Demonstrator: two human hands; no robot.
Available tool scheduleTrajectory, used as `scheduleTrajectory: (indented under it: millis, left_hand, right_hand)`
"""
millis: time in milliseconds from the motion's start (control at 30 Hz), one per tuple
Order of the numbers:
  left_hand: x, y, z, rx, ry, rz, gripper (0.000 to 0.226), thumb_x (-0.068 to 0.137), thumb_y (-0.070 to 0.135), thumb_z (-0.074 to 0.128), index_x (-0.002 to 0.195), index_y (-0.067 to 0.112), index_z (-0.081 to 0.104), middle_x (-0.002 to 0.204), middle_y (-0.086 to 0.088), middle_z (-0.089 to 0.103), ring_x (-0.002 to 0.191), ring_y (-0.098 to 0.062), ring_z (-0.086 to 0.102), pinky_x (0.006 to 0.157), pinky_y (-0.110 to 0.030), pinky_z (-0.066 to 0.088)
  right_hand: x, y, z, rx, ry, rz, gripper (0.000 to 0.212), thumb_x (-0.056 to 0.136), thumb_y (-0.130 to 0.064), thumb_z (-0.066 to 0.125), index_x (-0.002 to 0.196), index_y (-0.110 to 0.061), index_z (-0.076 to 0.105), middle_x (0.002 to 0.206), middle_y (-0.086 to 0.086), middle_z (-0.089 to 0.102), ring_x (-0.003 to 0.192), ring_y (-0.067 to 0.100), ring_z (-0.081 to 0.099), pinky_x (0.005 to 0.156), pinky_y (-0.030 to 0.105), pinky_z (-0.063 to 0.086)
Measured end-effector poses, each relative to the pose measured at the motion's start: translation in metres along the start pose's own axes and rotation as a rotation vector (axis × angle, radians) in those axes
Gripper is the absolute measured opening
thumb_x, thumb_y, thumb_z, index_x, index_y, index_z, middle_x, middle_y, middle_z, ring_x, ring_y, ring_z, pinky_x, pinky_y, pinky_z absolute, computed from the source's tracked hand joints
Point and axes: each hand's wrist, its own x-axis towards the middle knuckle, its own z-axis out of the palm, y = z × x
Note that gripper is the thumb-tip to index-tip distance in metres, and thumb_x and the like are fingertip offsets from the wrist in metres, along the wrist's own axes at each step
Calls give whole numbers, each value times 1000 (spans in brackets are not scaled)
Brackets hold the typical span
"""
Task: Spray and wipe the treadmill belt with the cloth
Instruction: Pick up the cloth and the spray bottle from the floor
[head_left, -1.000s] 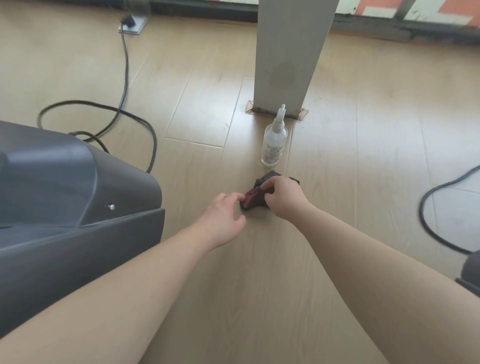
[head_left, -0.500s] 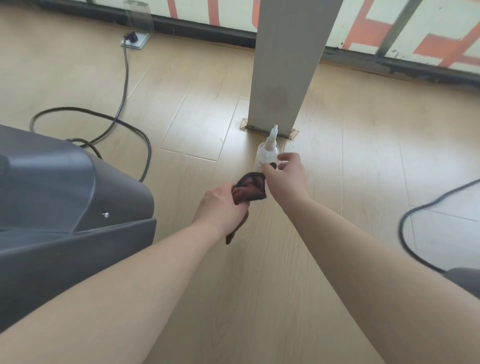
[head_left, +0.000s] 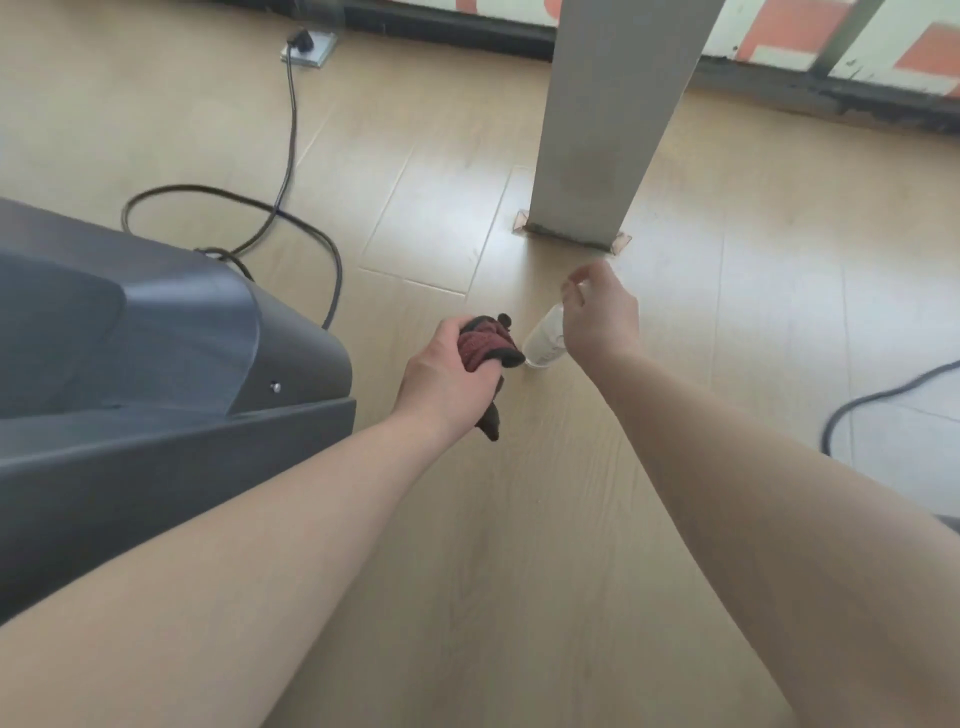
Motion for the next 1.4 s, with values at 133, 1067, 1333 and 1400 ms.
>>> scheduleTrajectory:
  millis: [133,1067,1333,1400]
  left_hand:
    - [-55,-4,-3,34,-31,-98,46,96,30,59,140,37,47,114,6,62,98,-18,58,79,-27,42]
    - [-298,-63,-63,242,-119,482,55,73,58,76,120,44,52,106,12,43,92,-9,51,82,-27,42]
    - [-347,-66,-96,185,-225,608,42,74,50,79,108,39,57,100,10,49,90,-2,54,77,-20,43]
    - [-346,-64,-110,211,-220,593,39,73,53,80,99,36,57,97,6,53,85,-7,55,74,-24,47]
  right_hand:
    - [-59,20,-11,-16,-92,57,22,102,-18,58,125,-17,57,107,0,56,102,19,61,85,40,55]
    - [-419,-51,-109,10,-151,-205,37,83,-27,79,118,-32,71,111,-10,64,86,6,71,69,16,54]
    - [-473,-47,-98,-126,-136,-450,35,100,-33,64,132,-25,54,115,-13,59,82,-16,54,70,7,39]
    - [-473,-59,-85,-72,-103,-476,21,103,-27,57,123,-22,56,106,-9,65,73,-5,57,66,17,41]
